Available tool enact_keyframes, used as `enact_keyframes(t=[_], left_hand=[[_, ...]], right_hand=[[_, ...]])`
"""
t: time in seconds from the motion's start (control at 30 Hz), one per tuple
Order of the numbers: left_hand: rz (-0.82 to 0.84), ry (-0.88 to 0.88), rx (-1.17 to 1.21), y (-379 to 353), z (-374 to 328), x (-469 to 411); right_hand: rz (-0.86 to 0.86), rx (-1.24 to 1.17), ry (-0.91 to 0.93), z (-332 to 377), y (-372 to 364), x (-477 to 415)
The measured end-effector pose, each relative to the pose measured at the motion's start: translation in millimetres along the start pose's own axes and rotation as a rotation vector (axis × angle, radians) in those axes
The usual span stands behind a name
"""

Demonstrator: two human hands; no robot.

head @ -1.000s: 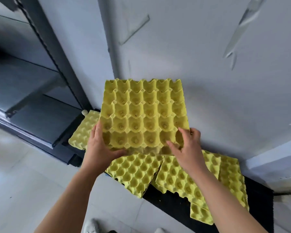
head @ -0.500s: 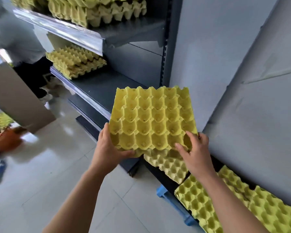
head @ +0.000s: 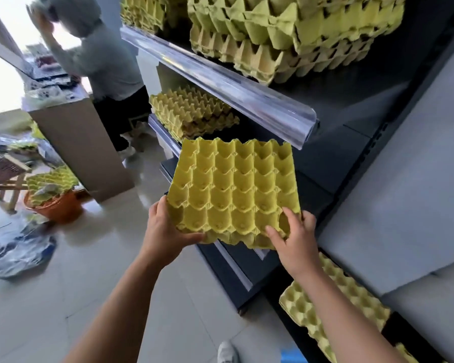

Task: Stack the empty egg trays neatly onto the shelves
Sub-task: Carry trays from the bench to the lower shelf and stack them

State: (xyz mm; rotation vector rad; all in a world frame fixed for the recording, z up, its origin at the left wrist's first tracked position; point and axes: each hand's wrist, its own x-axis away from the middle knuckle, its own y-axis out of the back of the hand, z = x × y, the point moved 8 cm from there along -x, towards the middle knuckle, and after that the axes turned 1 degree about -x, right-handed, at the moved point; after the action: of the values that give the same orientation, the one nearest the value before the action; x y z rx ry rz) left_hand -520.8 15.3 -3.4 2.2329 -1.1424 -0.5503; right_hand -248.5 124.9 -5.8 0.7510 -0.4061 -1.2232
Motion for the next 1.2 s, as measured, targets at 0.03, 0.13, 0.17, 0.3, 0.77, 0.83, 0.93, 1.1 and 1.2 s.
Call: enact_keyframes(t=[0.03, 0.13, 0.17, 0.3, 0.77, 0.83, 0.93, 1.1, 1.2], left_hand=[[-0.008, 0.009, 0.01, 6.0, 6.0, -11.8], [-0.025, 0.039, 0.043, 23.7, 26.4, -48.1], [-0.022, 0.041, 0.04, 27.8, 30.5, -57.1], [-0.026, 0.065, 0.058, 49.8, 60.3, -101.7], [0.121, -0.085, 0.047, 150.3, 138.7, -316.7], [0.153, -0.107, 0.05, 158.2, 143.1, -343.9], [0.194, -0.137, 0.05, 160.9, 147.2, -380.4], [0.243, -0.145, 0.118, 154.9, 140.6, -434.2], [0.258, -0.173, 0.141, 144.2, 137.8, -467.8]], right_hand=[[0.01, -0.018, 0.001, 6.6, -11.5, -12.6], [0.05, -0.047, 0.001, 27.7, -45.9, -50.3], [0.058, -0.048, 0.0, 32.9, -53.1, -59.1], [0.081, -0.034, 0.013, 60.5, -91.1, -98.3], [-0.115, -0.039, -0.129, 185.3, -219.3, -210.2], [-0.146, -0.025, -0.156, 199.3, -228.0, -221.3], [-0.176, -0.007, -0.197, 212.1, -236.5, -239.7], [-0.202, -0.002, -0.239, 220.7, -244.5, -277.9], [-0.23, 0.017, -0.262, 219.9, -249.3, -301.6]])
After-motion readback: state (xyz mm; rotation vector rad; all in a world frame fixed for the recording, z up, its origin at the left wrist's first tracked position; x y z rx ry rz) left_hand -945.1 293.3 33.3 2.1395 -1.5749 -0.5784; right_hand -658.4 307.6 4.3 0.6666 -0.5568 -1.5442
